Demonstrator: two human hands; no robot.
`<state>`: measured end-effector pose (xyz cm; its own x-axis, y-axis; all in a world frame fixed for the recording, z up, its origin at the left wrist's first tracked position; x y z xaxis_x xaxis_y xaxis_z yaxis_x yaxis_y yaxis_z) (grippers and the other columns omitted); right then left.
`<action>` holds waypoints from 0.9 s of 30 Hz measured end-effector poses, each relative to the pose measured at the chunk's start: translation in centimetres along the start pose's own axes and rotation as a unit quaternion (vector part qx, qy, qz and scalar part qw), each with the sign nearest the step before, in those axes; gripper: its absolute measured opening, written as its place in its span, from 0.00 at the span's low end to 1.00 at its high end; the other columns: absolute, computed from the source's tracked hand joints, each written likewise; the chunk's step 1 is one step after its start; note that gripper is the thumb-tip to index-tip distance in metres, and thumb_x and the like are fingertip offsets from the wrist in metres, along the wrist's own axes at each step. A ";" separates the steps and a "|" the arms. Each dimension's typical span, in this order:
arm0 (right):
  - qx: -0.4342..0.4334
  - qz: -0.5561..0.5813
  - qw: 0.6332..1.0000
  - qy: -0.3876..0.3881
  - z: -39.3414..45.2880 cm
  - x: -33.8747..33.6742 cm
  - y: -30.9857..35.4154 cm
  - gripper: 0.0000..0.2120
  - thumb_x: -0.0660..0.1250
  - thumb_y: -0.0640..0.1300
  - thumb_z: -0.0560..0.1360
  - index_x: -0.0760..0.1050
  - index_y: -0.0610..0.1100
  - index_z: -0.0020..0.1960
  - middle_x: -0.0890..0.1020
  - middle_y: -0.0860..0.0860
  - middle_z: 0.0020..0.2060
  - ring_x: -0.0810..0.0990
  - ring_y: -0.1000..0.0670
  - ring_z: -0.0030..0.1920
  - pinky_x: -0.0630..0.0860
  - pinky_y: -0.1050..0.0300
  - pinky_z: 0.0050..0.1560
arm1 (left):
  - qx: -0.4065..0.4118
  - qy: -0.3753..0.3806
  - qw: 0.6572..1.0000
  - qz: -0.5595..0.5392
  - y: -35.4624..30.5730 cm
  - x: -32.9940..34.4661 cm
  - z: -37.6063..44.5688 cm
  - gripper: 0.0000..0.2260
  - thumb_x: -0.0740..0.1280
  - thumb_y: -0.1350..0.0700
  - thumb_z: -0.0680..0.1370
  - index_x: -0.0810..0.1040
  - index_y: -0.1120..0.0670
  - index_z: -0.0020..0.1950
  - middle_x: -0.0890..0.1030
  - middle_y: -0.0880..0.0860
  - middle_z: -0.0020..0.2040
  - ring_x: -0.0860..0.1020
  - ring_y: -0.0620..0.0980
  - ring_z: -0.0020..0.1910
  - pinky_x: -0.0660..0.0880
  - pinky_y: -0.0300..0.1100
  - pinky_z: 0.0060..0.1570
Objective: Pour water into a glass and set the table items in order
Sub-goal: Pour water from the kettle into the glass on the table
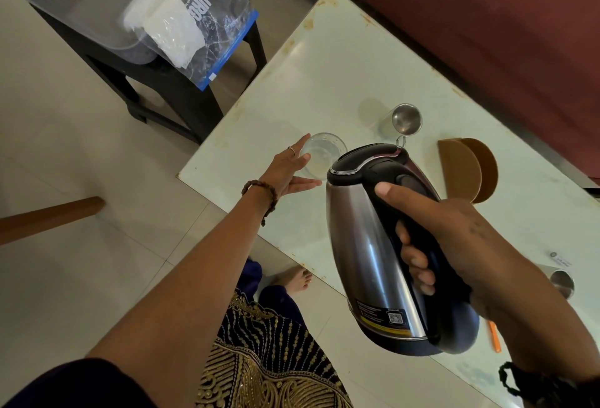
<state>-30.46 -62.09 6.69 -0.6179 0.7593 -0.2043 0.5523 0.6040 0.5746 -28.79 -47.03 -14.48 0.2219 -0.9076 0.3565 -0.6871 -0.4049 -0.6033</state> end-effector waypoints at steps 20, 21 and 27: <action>0.045 0.040 0.997 0.038 0.3 -0.1 0.1 0.26 0.59 0.57 0.74 0.72 0.47 0.21 0.71 0.51 0.15 0.69 0.53 0.15 0.68 0.62 0.17 | -0.007 -0.006 1.000 0.014 -0.2 0.1 -0.1 0.22 0.59 0.57 0.80 0.61 0.45 0.72 0.60 0.52 0.74 0.81 0.56 0.45 0.81 0.37 0.40; 0.078 0.067 0.992 0.069 0.4 0.2 0.2 0.29 0.58 0.55 0.76 0.73 0.45 0.19 0.71 0.50 0.15 0.69 0.53 0.14 0.69 0.63 0.17 | -0.008 -0.007 1.000 0.014 -0.2 0.1 -0.1 0.22 0.59 0.57 0.80 0.61 0.45 0.72 0.60 0.52 0.74 0.81 0.56 0.46 0.81 0.37 0.41; 0.018 0.003 1.000 0.012 0.4 -0.2 0.2 0.24 0.60 0.58 0.73 0.73 0.49 0.22 0.71 0.53 0.16 0.69 0.54 0.16 0.67 0.63 0.18 | -0.007 -0.010 1.000 0.027 -0.3 0.2 -0.2 0.21 0.58 0.56 0.80 0.60 0.44 0.73 0.59 0.53 0.75 0.81 0.54 0.44 0.80 0.34 0.36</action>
<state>-30.01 -62.04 6.50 -0.6280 0.7569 -0.1811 0.5750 0.6081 0.5474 -28.72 -47.04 -14.12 0.1977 -0.9303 0.3090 -0.7085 -0.3535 -0.6108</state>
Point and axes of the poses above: each hand's wrist, its own z-axis towards the middle knuckle, its own x-axis out of the palm, y = z × x, the point moved 6 cm from there along z, towards the middle knuckle
